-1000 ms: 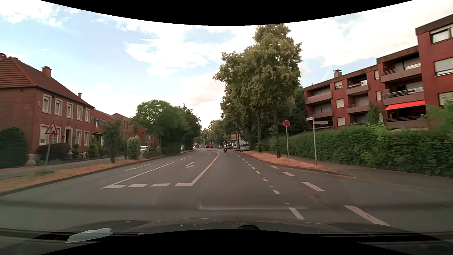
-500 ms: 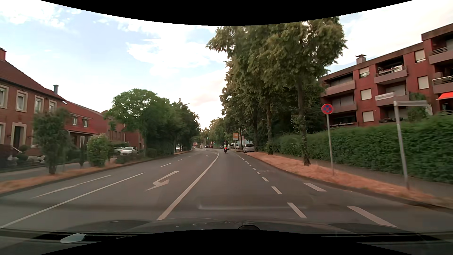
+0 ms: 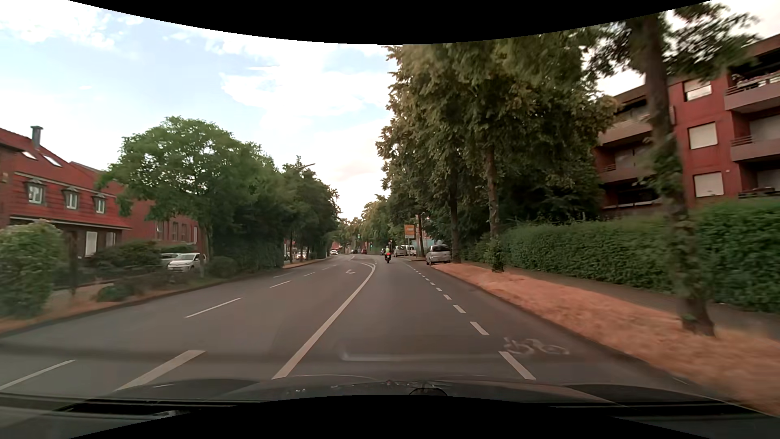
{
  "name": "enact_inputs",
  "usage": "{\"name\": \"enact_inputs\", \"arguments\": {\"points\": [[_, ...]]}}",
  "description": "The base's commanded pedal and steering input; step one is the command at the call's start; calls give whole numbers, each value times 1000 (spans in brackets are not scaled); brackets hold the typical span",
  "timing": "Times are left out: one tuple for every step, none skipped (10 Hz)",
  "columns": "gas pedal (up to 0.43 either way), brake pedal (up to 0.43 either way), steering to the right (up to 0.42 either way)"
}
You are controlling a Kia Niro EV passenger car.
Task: Follow the waypoints while adhering to traffic rules and regulations
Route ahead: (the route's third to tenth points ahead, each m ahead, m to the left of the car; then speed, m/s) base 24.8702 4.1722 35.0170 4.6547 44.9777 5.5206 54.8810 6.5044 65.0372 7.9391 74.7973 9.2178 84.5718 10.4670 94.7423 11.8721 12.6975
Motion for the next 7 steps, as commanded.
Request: {"name": "enact_inputs", "arguments": {"points": [[189, 0, -12], [189, 0, -12], [189, 0, -13], [189, 0, -12], [189, 0, -12], [189, 0, -12], [189, 0, -12]]}}
